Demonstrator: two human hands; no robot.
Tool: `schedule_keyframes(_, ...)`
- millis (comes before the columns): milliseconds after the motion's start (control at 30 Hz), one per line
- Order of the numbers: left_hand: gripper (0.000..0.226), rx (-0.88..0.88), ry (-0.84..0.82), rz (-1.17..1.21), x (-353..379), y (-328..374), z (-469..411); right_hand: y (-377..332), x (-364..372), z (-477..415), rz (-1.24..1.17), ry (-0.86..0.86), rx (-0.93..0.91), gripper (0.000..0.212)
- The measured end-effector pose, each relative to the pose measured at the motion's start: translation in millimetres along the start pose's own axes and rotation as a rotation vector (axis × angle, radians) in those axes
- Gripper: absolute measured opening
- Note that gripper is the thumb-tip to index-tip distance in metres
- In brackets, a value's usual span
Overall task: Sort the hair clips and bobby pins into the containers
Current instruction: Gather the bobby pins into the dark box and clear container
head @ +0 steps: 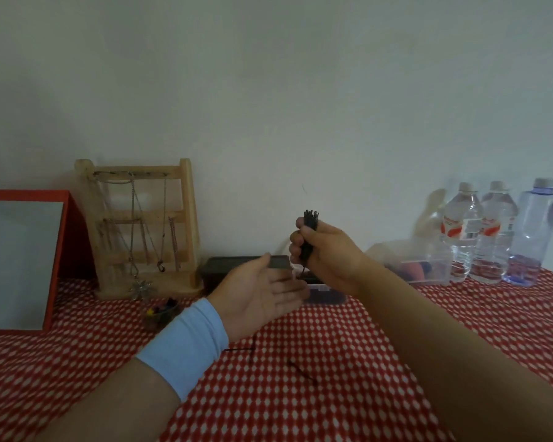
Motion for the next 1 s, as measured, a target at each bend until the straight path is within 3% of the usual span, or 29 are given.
schedule_keyframes(133, 0.062, 0.102, -0.053, 0.337, 12.0, 8.8, -8.8, 0.2, -7.7, -11.7, 0.151, 0.049, -0.031, 0.018)
schedule_keyframes(333, 0.057, 0.111, -0.035, 0.274, 3.2, 20.6, -23.8, 3.2, -18.4, -20.2, 0.284, -0.033, 0.028, 0.016)
schedule_keyframes(400, 0.051, 0.037, -0.031, 0.107, 0.1, 25.7, -25.7, -0.4, -23.1, -24.7, 0.273, -0.060, 0.064, 0.015)
schedule_keyframes(500, 0.035, -0.009, 0.184, -0.497, -4.0, 41.9, -35.6, -9.3, -35.0, -30.5, 0.336, -0.071, 0.137, 0.015)
schedule_keyframes(600, 0.028, 0.176, 0.395, -1.040, -10.1, 59.7, -55.1, -18.9, -53.4, -34.8, 0.885, -0.042, 0.249, 0.015)
schedule_keyframes(667, 0.028, 0.268, 0.361, -1.304, -11.6, 63.4, -68.7, -19.3, -64.3, -37.8, 1.288, -0.070, 0.330, 0.014)
schedule_keyframes(800, 0.031, 0.248, 0.251, -1.578, -17.5, 56.1, -95.9, -0.3, -75.7, -41.0, 1.635, -0.138, 0.474, 0.017)
schedule_keyframes(1000, 0.037, 0.195, 0.148, -1.743, -30.3, 44.0, -115.5, 7.1, -89.2, -39.9, 1.685, -0.202, 0.469, 0.029)
Point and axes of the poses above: each hand's wrist, its own z-axis away from the middle knuckle, its own x-axis out of the palm, y = z × x, the point moved 2 cm from there along -z, towards the middle knuckle, and after that the axes turned 9 degrees about -y, right-handed, at the moved point
